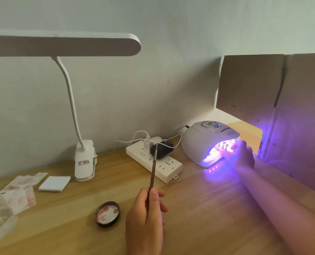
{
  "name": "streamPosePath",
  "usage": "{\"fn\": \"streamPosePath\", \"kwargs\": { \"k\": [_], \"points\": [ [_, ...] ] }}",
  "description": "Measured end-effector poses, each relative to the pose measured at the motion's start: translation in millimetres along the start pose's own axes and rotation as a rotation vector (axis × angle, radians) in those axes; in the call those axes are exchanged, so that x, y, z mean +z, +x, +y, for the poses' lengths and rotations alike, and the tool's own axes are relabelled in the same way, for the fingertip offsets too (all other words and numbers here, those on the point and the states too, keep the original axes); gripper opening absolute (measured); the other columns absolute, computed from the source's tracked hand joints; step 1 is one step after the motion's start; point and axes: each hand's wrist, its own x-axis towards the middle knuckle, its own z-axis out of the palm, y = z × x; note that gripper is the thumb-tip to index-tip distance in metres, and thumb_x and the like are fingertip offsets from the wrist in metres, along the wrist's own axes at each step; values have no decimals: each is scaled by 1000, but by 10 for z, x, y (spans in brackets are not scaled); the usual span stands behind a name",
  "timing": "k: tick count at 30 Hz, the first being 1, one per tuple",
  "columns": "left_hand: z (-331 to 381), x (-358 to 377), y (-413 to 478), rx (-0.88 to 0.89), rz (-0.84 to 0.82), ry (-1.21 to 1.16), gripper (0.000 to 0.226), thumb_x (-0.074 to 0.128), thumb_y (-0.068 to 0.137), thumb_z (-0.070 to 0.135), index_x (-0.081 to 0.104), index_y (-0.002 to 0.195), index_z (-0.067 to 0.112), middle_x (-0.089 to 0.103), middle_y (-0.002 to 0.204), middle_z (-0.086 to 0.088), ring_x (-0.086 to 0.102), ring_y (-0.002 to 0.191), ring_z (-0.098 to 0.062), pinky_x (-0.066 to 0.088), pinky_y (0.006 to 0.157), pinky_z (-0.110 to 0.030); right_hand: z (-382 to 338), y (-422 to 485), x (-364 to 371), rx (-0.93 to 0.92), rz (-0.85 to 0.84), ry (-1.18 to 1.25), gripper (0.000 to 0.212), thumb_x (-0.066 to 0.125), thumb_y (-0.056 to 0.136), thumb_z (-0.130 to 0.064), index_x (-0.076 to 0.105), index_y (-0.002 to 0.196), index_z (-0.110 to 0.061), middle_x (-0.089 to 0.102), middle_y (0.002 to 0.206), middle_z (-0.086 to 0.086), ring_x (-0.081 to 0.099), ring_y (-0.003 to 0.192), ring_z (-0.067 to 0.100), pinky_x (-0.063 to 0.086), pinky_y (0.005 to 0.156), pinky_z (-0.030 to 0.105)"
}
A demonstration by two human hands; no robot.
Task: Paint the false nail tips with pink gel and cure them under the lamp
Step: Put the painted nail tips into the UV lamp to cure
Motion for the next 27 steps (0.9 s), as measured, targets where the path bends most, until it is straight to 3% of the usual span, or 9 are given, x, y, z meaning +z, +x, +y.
{"fn": "streamPosePath", "kwargs": {
  "k": [2,5,10,14,17,21,24,27],
  "points": [
    [11,1,-9,4,-2,14,30,43,102,30,66,82,23,64,61,8,51,44,-1,40,46,-12,49,-14,-4,-41,27,-62,29,74,84,-33,52,84,-14,57,105,14,49,81,28,34,75,30],
    [6,-7,-15,3,5,15,31,43,102,31,66,82,24,65,62,8,50,44,-1,40,47,-12,11,-24,3,-53,6,-85,24,69,88,-29,54,74,-16,68,98,14,57,88,32,33,74,29],
    [22,-8,-18,-3,8,5,31,44,101,30,66,81,23,64,61,8,50,44,-1,40,46,-13,-69,-27,-13,-51,-28,-28,8,67,89,-21,62,88,-16,70,101,8,61,101,32,39,79,31],
    [26,-4,-17,-8,6,-5,31,44,101,29,66,81,22,64,60,8,50,44,-1,40,45,-13,93,-76,-101,-160,-16,75,13,64,88,-4,60,99,-7,65,108,14,61,103,31,44,88,38],
    [22,0,-17,-10,6,-7,31,44,101,30,66,81,22,64,60,7,51,44,-2,39,44,-14,151,-155,-100,-278,-28,40,6,67,88,-14,61,91,-13,62,102,11,59,99,30,42,78,35],
    [14,3,-10,-10,4,-4,31,44,102,30,66,81,23,64,59,7,50,44,-2,39,46,-16,48,-230,10,-366,-104,-134,18,70,83,-42,60,81,-27,58,80,-3,54,84,22,39,75,35],
    [20,4,-4,-10,4,-13,31,44,101,28,66,81,21,63,58,7,49,43,-2,39,45,-14,-30,-239,102,-353,-123,-227,19,70,81,-43,60,85,-27,59,85,-2,56,90,24,37,79,35],
    [26,-1,-3,-9,-2,-21,30,44,101,27,66,80,20,62,56,7,48,42,-2,38,44,-15,-128,-244,131,-355,-93,-266,31,70,83,-37,44,70,-28,52,85,-2,58,93,26,29,74,32]
  ]
}}
